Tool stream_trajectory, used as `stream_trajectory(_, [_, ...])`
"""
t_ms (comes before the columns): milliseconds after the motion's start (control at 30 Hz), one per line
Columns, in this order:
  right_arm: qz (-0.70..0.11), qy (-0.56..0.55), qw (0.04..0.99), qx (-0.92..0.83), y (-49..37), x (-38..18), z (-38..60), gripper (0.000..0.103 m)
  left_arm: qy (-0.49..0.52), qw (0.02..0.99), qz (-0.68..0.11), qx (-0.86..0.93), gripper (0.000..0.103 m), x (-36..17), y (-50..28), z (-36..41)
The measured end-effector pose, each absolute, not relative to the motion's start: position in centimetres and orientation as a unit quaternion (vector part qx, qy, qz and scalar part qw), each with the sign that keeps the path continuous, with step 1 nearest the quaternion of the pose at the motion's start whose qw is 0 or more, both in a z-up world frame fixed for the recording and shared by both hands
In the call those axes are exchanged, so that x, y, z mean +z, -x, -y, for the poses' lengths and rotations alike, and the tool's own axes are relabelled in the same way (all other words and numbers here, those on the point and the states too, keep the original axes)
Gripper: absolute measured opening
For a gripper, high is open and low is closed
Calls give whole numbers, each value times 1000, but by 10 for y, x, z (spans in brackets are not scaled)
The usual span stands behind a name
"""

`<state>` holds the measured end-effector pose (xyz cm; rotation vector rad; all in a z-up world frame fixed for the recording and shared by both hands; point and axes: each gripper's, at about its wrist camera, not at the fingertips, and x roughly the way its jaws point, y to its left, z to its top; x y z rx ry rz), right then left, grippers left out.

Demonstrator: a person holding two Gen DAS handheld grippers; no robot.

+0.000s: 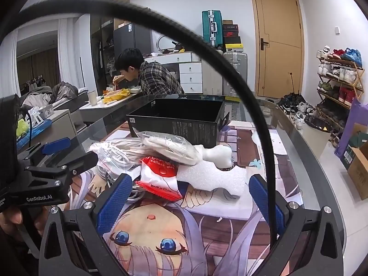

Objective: Organize soft objects
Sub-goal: 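Move left tool toward the clear bag of white cable while right tool approaches the white foam block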

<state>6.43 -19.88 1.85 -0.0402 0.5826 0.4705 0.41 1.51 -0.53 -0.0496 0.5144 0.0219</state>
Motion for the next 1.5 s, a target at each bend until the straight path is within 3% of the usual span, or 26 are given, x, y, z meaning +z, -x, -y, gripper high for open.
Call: stream_trajectory(1500, [-306,14,926,220,-85,13,203,103,9,964,-267,-5,103,-2,-9,-21])
